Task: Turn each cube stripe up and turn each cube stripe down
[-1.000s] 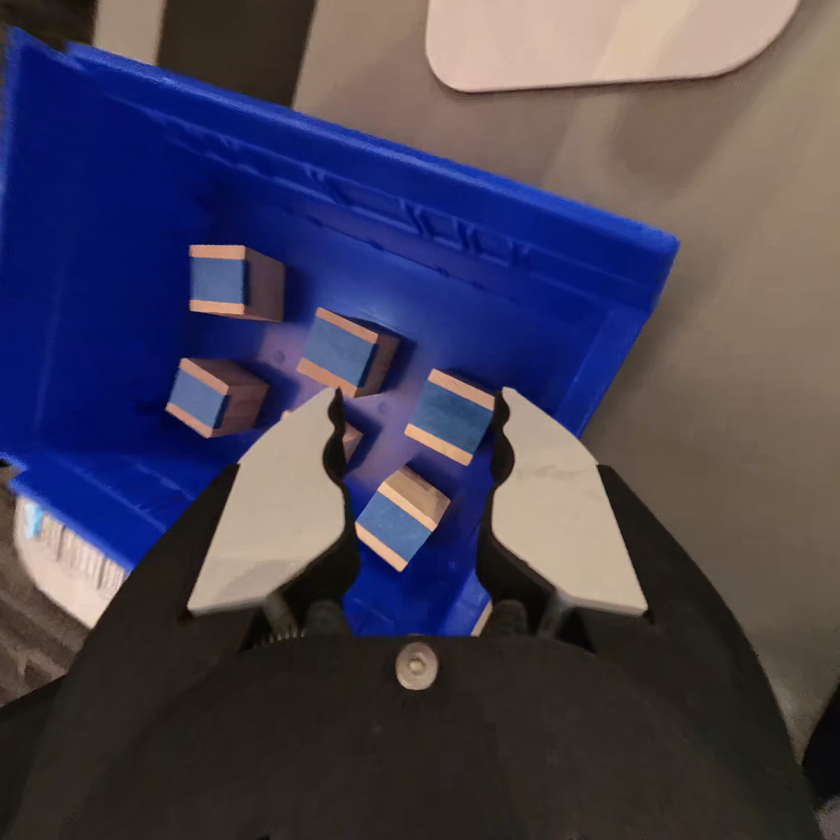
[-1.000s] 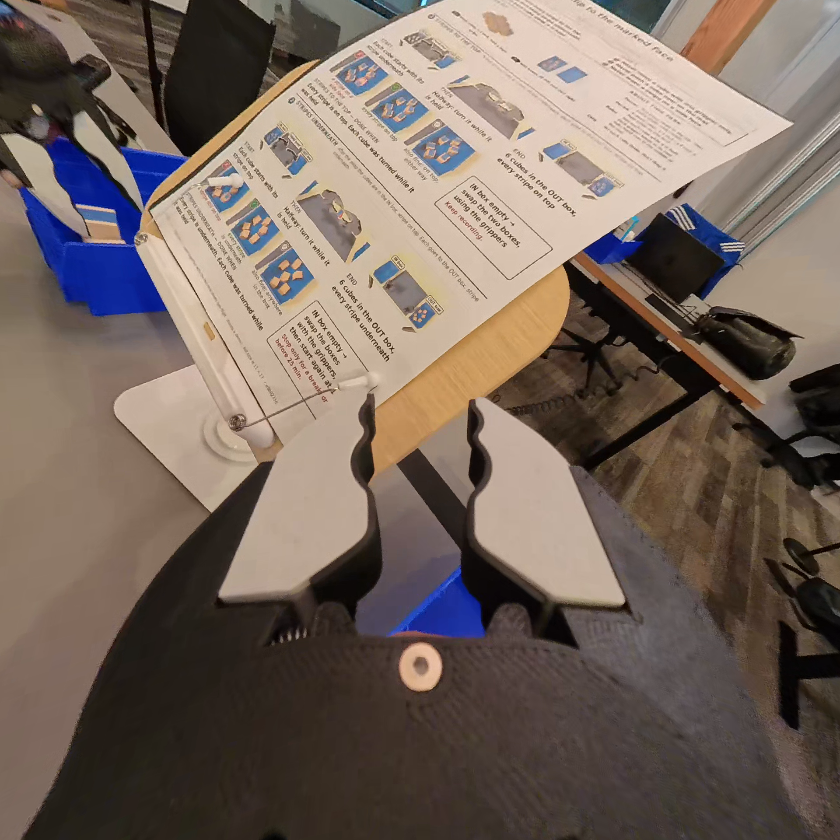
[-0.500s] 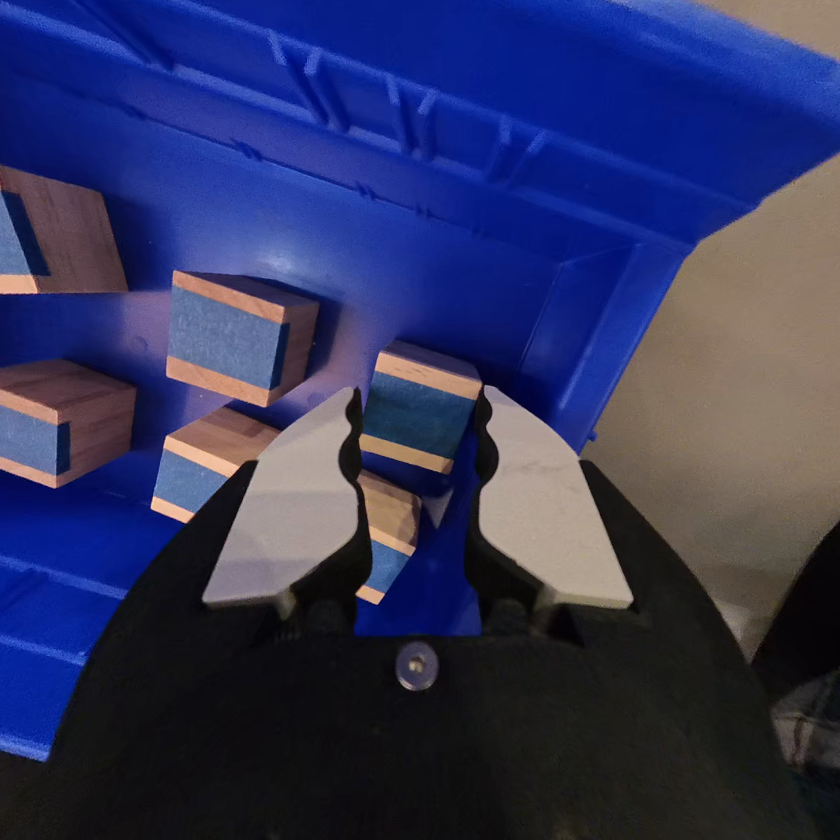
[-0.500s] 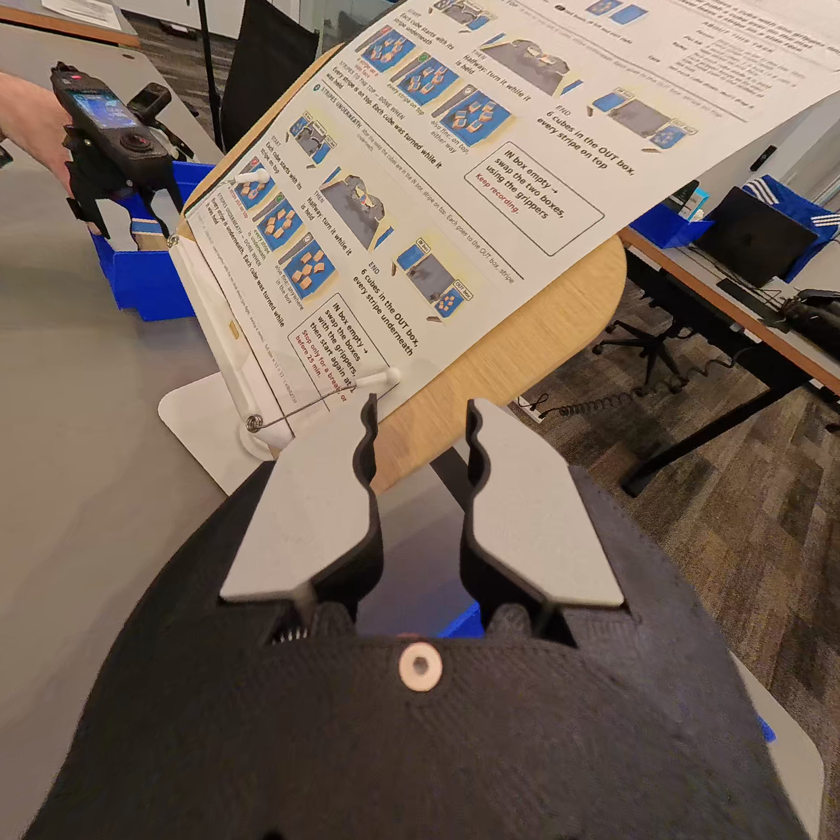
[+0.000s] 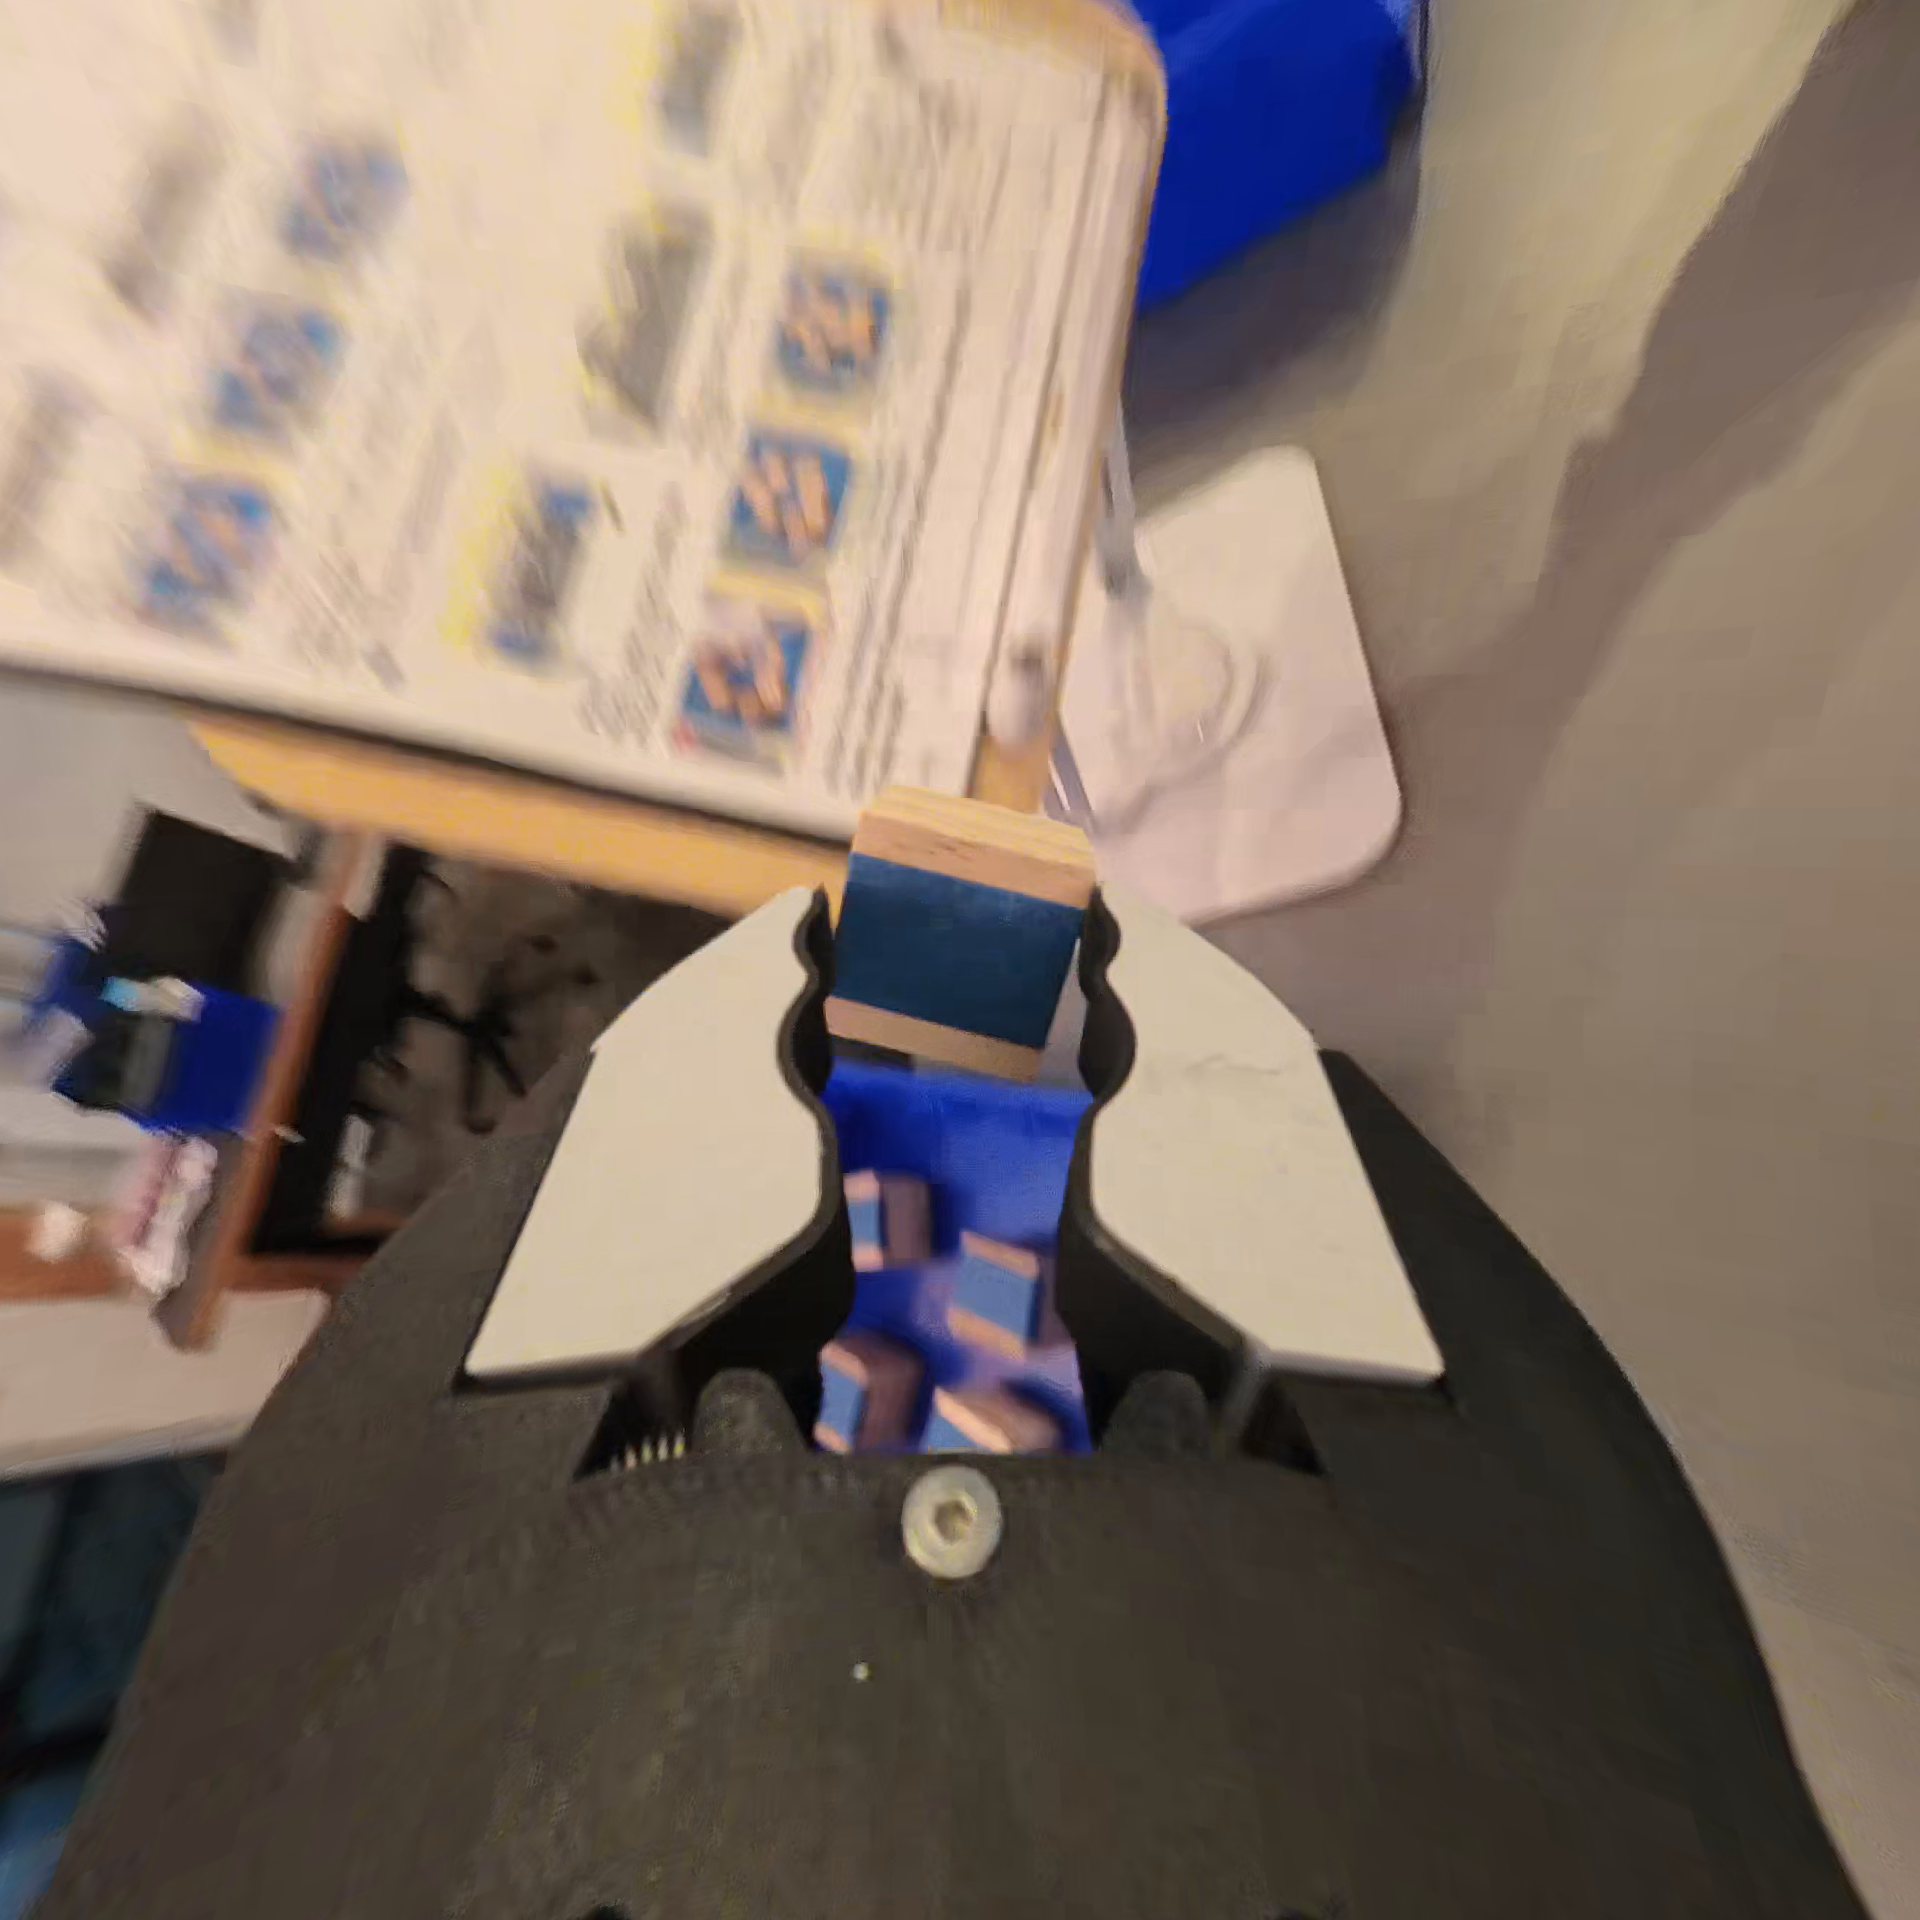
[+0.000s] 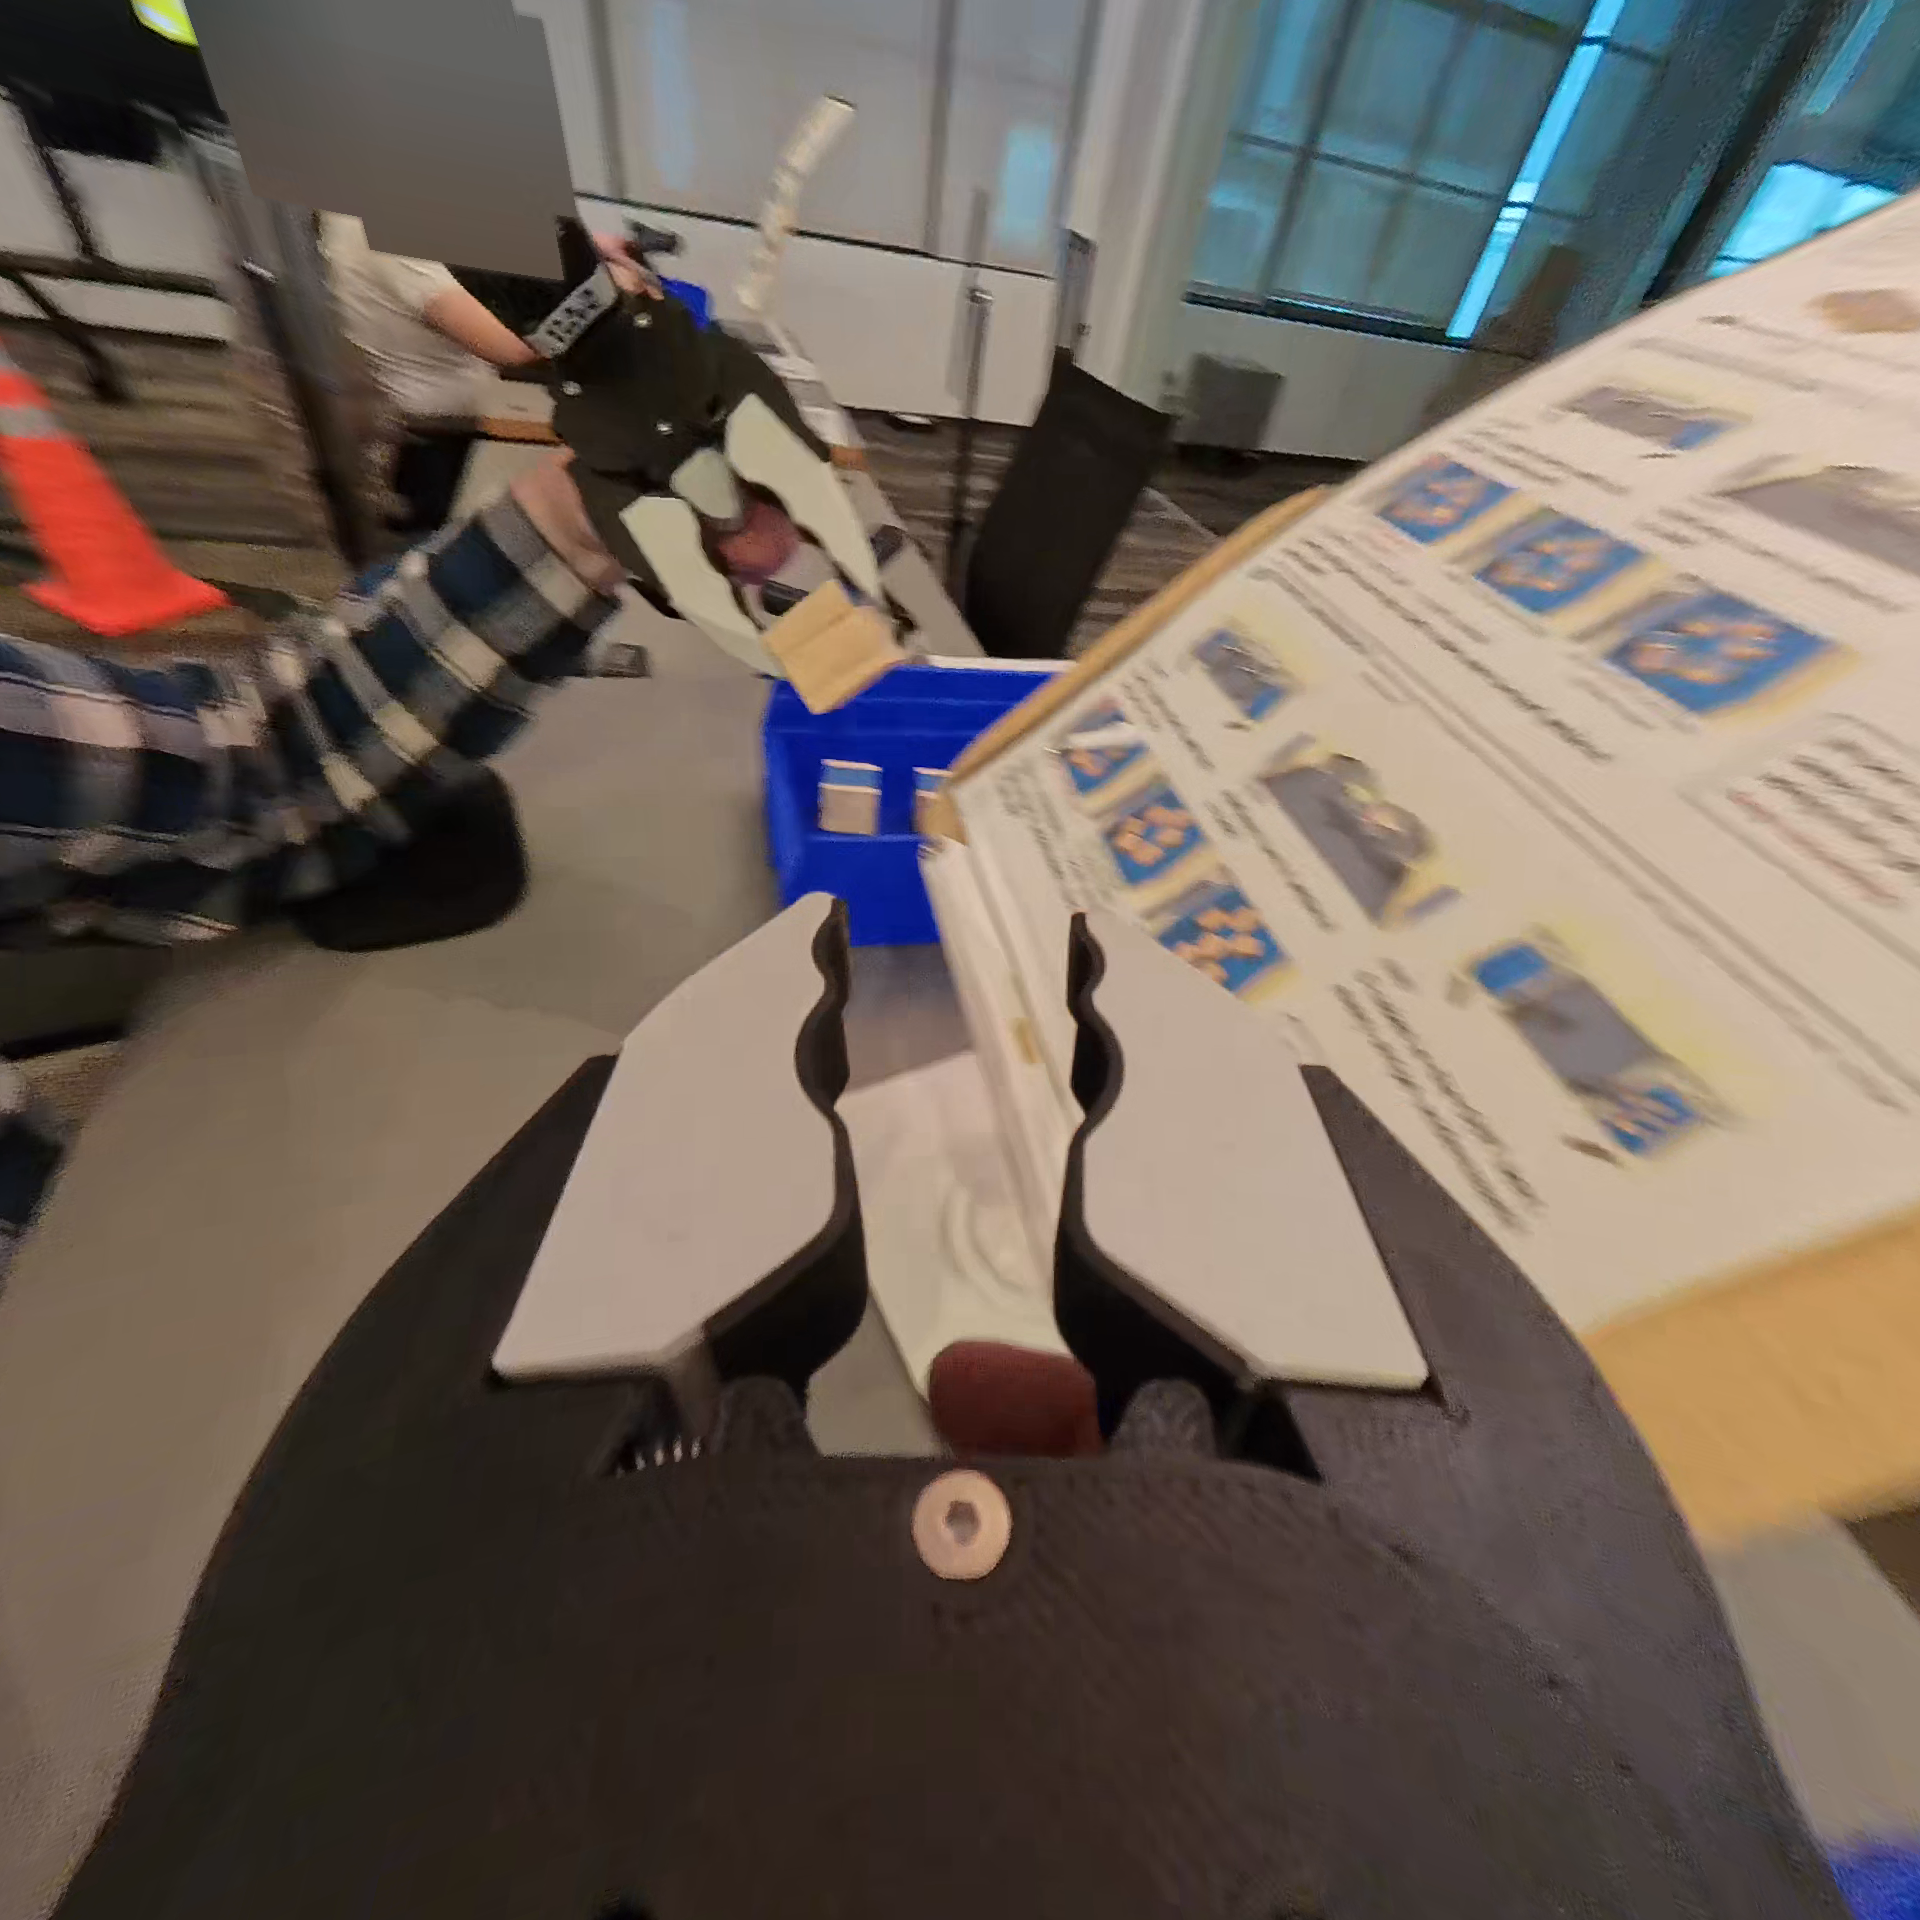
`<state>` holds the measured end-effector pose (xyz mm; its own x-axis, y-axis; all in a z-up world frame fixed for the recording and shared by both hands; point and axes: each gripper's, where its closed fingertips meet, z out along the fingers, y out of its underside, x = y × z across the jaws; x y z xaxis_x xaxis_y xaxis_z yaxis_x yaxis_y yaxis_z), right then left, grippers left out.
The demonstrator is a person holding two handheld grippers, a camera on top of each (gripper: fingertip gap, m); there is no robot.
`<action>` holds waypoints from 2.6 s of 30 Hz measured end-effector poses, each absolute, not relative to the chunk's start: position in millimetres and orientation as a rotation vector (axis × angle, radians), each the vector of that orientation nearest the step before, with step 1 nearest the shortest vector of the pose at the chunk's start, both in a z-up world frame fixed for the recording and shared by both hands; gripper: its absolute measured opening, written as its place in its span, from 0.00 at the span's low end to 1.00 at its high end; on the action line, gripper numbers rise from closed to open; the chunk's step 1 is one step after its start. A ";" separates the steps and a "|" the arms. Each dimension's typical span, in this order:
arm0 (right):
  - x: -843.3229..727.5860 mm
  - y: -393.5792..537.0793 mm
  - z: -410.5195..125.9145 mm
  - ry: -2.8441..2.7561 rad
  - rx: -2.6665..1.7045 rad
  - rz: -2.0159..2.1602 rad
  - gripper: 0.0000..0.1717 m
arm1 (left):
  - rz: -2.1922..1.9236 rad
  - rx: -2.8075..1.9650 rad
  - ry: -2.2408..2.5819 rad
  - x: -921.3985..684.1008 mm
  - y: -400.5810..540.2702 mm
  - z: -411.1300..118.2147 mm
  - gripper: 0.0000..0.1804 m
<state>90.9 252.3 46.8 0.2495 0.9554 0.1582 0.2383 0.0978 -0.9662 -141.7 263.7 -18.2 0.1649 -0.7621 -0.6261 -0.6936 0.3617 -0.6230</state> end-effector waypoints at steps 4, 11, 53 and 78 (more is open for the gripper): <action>50.0 227.6 35.8 -1.258 -1.355 1.025 0.31 | -0.146 -1.041 1.508 -76.1 219.1 25.9 0.25; 8.3 194.1 22.7 -1.211 -1.281 1.681 0.47 | -0.182 -0.804 1.464 -10.2 181.7 31.0 0.25; 364.2 466.0 -230.2 -0.531 -2.747 -0.067 0.27 | 0.027 -1.127 1.138 -99.8 292.5 29.5 0.06; 284.9 441.2 -57.2 -0.634 -2.178 0.280 0.30 | 0.118 -1.907 1.564 -228.7 354.0 -159.4 0.35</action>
